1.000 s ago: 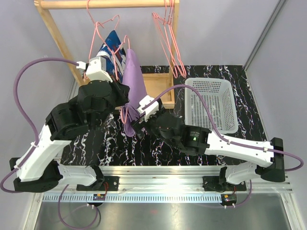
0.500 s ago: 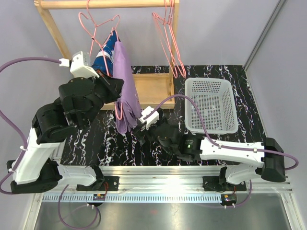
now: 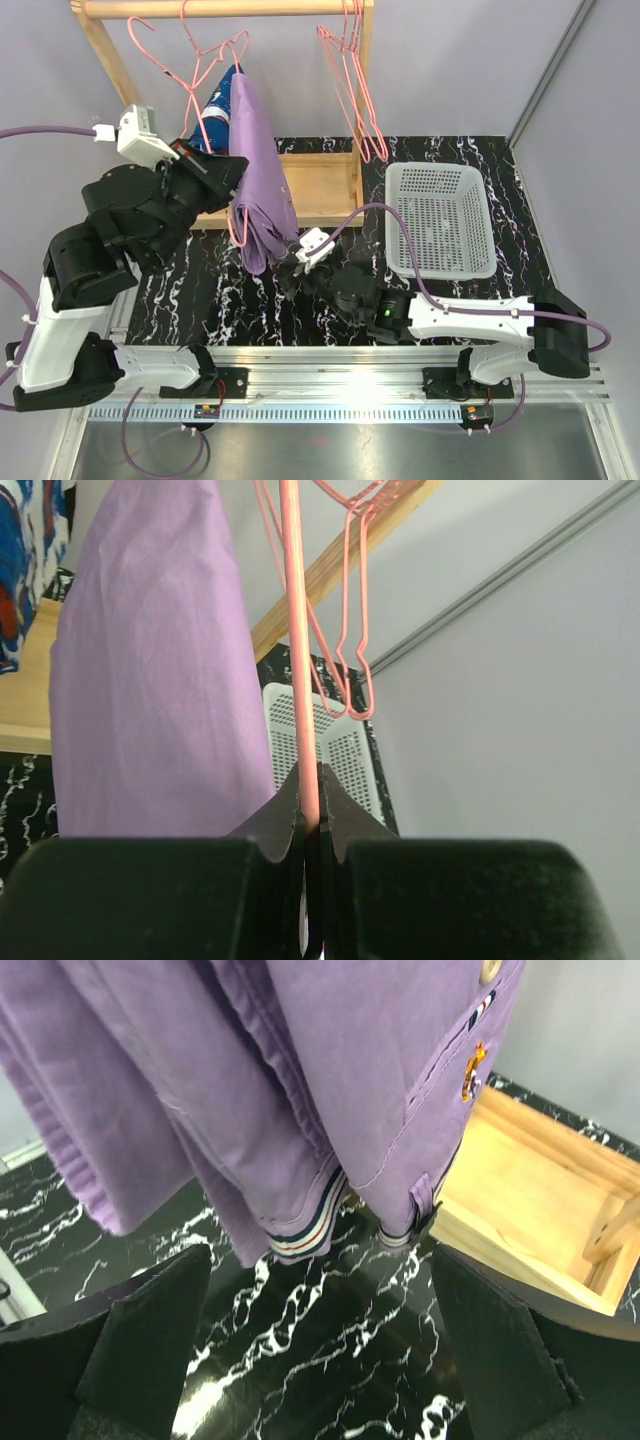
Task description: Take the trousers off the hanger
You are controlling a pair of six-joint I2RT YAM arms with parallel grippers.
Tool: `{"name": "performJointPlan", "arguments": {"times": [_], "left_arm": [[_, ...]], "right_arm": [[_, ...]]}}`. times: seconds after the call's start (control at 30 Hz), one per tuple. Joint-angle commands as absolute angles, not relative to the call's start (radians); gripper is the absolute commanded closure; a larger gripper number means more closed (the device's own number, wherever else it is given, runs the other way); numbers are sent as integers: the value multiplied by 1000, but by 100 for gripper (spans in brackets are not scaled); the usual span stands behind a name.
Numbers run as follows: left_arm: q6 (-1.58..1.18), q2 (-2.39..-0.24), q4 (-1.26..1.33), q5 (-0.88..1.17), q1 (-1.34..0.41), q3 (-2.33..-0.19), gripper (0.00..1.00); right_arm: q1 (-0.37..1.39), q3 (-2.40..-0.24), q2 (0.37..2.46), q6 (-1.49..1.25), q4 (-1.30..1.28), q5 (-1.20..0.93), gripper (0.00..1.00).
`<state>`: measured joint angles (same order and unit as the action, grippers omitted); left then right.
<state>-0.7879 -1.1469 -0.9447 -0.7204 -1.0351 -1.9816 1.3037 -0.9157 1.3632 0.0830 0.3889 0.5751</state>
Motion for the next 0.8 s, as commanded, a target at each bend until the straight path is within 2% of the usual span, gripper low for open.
{"name": "performJointPlan", "arguments": {"times": [0.0,0.37,0.53,0.77], "left_arm": [[-827,-1094,-742,-700,-1040,-1991,100],[-827,-1106,-764,-653,-1039,-2039,100],[-824,-1101,-778,-663,-1039,-2030,100],[-839,-1097,-756,-644,-1040,-1997,100]], "right_arm": [[1313,-913,1394,139,598,597,1],[1312,-910,1485,383,897,764,0],[1312,-890,1437,394,908,706,1],[1313,-1008,1445,321,736,540,1]]}}
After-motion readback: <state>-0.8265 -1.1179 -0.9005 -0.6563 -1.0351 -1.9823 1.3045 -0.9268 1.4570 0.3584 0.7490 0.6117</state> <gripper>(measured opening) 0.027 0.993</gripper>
